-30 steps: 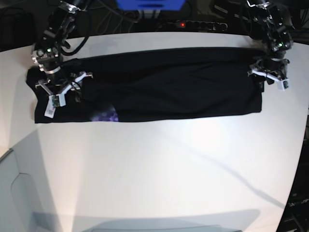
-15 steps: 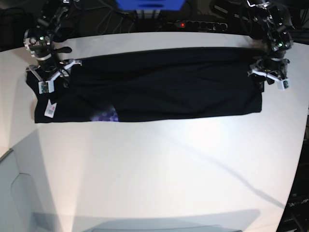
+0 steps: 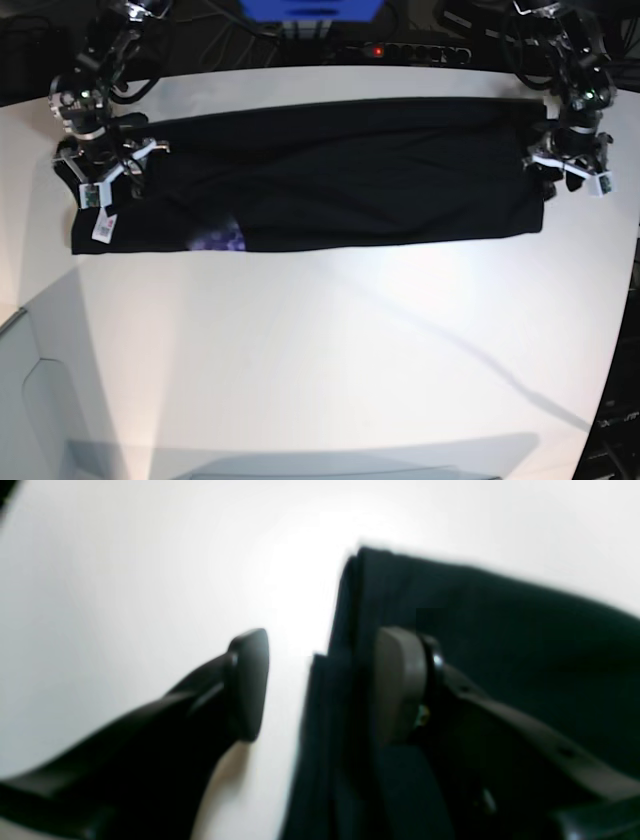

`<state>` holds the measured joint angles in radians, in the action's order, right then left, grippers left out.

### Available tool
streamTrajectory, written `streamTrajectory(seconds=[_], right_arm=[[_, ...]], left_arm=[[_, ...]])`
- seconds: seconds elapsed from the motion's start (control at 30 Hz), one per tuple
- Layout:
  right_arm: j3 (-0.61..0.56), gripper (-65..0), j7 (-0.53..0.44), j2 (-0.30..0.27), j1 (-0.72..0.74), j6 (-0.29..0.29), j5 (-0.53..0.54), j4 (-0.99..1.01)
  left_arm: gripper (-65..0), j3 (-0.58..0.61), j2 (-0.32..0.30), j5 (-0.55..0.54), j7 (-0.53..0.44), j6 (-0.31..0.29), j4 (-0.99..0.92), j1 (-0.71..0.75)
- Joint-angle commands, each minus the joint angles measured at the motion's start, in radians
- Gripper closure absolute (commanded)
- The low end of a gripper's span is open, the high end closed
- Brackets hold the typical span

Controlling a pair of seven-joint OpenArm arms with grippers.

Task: Fold the T-shirt properly
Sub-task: 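Hold the strip end with the right gripper and adjust the left grip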

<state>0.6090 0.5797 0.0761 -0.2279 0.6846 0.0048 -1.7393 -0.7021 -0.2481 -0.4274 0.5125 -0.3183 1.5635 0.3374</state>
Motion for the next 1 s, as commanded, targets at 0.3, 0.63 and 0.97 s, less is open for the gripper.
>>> streamTrajectory(seconds=[0.3, 0.63, 0.97], right_arm=[[0.004, -31.8, -0.02, -0.045, 0.02, 0.014, 0.011, 0.106], [0.001, -31.8, -0.02, -0.045, 0.02, 0.014, 0.013, 0.103], [-0.002, -31.8, -0.02, -0.043, 0.02, 0.014, 0.013, 0.103]], left_arm=[[-38.4, -0.017, -0.013, -0.009, 0.053, -0.002, 0.012, -0.004], [-49.5, -0.006, 0.031, -0.069, 0.054, -0.003, -0.015, -0.002], [-32.7, -0.006, 0.034, -0.107, 0.056, -0.003, -0.102, -0.005]])
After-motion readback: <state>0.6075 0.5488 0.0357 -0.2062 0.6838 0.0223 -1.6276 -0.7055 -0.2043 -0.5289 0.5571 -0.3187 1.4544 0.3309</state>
